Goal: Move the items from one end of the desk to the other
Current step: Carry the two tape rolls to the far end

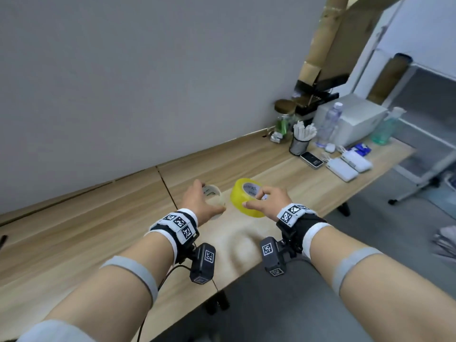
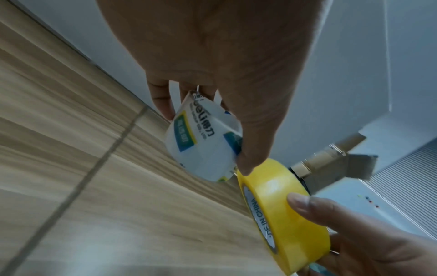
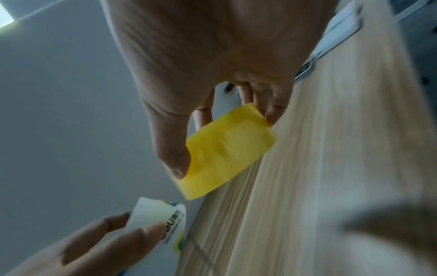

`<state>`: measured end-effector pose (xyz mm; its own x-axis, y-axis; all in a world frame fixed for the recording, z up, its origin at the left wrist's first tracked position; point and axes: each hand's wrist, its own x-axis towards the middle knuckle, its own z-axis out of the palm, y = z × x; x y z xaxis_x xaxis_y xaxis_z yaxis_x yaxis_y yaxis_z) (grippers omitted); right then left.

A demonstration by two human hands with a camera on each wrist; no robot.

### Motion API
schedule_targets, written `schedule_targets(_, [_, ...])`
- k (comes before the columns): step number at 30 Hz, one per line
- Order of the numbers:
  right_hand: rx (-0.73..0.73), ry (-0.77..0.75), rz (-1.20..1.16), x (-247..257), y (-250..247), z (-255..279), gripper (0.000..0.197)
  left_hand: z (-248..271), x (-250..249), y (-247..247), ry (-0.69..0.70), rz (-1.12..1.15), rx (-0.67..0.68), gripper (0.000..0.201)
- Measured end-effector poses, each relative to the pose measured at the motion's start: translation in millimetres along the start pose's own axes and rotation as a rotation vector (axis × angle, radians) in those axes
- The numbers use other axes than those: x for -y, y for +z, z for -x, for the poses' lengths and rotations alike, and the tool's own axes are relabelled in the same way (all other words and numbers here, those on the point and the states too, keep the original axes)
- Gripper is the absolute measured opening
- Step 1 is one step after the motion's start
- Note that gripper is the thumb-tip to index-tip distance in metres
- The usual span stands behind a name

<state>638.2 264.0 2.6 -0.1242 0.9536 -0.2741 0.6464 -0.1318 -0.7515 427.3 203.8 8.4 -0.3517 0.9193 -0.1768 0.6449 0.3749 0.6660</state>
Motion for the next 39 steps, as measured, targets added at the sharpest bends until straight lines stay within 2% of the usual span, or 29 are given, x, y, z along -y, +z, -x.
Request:
schedule_targets(8, [-0.150,0.081,0.010,-72,-79,-68,0.040,-68,-76,85,0.072,-0.043,0.097,0.089])
schedule_targets(12, [-0.181,0.120,0.083,-94,-114,-112,0.044,-118,-109,131,0.067,-0.020,0.157,0.090])
schedule_targets(16, [-0.185,0.167,0.146,-119,-159,-158,0.039,-163,-153,179,0.072,0.009,0.211,0.091])
schedule_targets(22, [-0.222,0.233,0.174,-159,-229,-199,0.044,-194,-213,238,0.076,0.038,0.288,0.097])
schedule_targets(27, [-0.143,0.189,0.207,-186,-255,-235,0.041,-207,-237,275,-0.002,0.000,0.257,0.096])
schedule_targets(30, [-0.010,0.112,0.206,-190,-256,-263,0.037,-210,-240,282,-0.093,-0.038,0.208,0.095])
schedule_targets(34, [0.189,-0.053,0.227,-176,-243,-297,0.033,-210,-229,277,-0.240,-0.060,0.109,0.093])
schedule_targets(39, [0.320,-0.221,0.296,-139,-209,-334,0.031,-216,-205,261,-0.376,-0.044,-0.046,0.092])
